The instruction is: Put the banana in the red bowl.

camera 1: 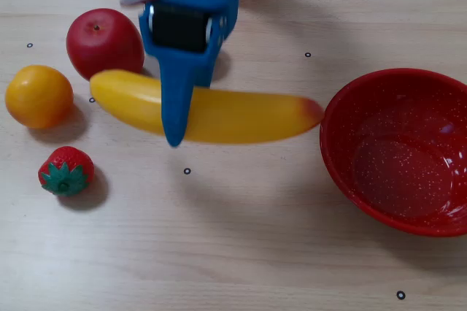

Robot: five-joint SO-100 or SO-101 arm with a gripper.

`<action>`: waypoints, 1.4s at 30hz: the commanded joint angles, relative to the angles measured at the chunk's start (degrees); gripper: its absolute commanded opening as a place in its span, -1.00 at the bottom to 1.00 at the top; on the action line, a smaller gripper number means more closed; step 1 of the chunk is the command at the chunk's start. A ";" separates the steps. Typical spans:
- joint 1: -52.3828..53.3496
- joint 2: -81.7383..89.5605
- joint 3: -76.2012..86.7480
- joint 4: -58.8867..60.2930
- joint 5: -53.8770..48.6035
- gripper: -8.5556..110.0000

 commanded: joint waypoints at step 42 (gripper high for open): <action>29.53 -12.39 -4.57 -4.31 -4.39 -0.10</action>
